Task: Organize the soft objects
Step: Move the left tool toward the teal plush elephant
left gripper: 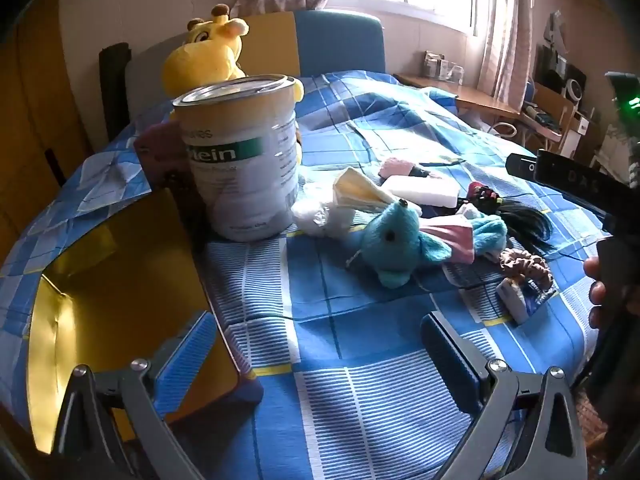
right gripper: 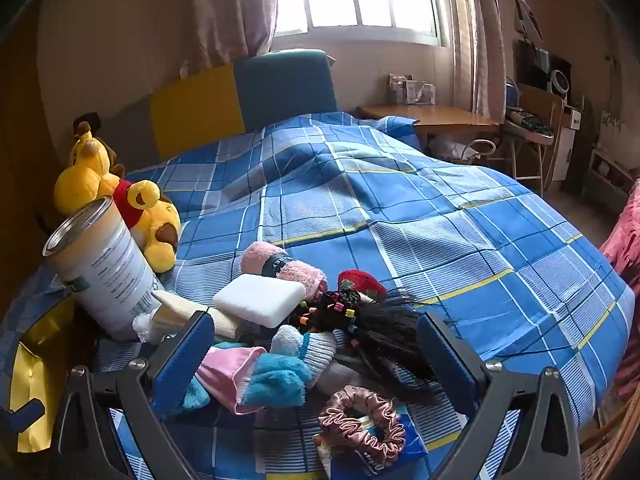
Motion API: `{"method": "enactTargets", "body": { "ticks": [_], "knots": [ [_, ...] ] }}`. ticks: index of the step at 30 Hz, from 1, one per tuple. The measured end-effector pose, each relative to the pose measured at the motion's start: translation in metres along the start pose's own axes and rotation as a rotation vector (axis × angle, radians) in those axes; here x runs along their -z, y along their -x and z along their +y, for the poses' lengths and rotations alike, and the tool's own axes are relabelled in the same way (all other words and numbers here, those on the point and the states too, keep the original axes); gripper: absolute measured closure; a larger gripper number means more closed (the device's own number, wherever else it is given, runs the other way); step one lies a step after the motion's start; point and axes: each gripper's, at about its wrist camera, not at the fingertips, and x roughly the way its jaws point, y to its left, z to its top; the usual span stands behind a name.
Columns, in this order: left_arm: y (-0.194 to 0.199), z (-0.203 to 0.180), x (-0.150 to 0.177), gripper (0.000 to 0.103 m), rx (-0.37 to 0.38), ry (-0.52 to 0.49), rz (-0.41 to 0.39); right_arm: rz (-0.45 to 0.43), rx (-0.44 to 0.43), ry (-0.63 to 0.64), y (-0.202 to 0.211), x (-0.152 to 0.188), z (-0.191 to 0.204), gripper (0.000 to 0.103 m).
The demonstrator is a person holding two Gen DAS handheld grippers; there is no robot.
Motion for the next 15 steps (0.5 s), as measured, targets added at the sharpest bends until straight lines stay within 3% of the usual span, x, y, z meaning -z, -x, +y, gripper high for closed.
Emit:
{"method": "enactTargets", "body": {
  "ticks": [15],
  "knots": [
    [-0.013,-0.006,-0.005,0.0,0.036,-0.012,0.048,0.005,-0.013,-0.048,-0.006,-0.004,-0.011,0.0]
  ]
}}
